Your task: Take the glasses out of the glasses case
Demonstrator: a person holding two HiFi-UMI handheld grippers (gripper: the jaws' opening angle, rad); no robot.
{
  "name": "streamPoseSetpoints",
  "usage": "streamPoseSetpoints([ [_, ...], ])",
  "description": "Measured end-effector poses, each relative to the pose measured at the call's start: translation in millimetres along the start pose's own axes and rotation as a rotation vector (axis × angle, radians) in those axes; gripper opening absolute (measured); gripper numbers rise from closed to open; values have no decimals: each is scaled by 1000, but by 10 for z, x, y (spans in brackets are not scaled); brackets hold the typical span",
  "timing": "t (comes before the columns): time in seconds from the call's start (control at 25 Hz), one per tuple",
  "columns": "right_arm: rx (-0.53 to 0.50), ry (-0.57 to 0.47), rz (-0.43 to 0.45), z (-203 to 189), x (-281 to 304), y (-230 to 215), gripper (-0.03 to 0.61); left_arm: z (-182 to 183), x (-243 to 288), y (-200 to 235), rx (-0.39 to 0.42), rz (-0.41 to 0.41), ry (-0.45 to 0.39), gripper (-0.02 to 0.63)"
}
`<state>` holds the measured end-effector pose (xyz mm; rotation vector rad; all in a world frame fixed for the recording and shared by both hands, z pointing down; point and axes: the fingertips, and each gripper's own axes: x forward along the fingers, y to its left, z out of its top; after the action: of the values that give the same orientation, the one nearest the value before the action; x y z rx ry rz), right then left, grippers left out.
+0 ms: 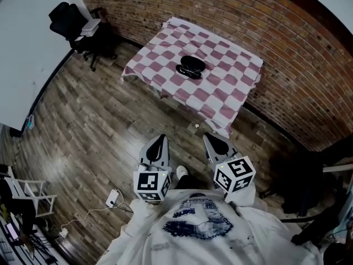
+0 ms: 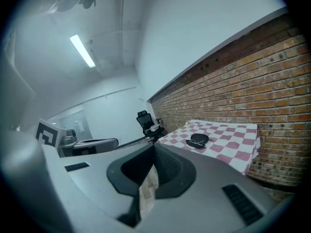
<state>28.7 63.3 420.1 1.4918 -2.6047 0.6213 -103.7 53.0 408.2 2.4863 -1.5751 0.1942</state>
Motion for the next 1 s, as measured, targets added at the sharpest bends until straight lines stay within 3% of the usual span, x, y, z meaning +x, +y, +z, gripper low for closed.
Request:
streamPoseSetpoints([
  [0.52,-43,-1,0,264,892,330,14,112,207,942,-34,13,-18,9],
  [1.0,-47,5,-43,347,1134,295,14,114,393,1133,-59,-24,-15,9],
])
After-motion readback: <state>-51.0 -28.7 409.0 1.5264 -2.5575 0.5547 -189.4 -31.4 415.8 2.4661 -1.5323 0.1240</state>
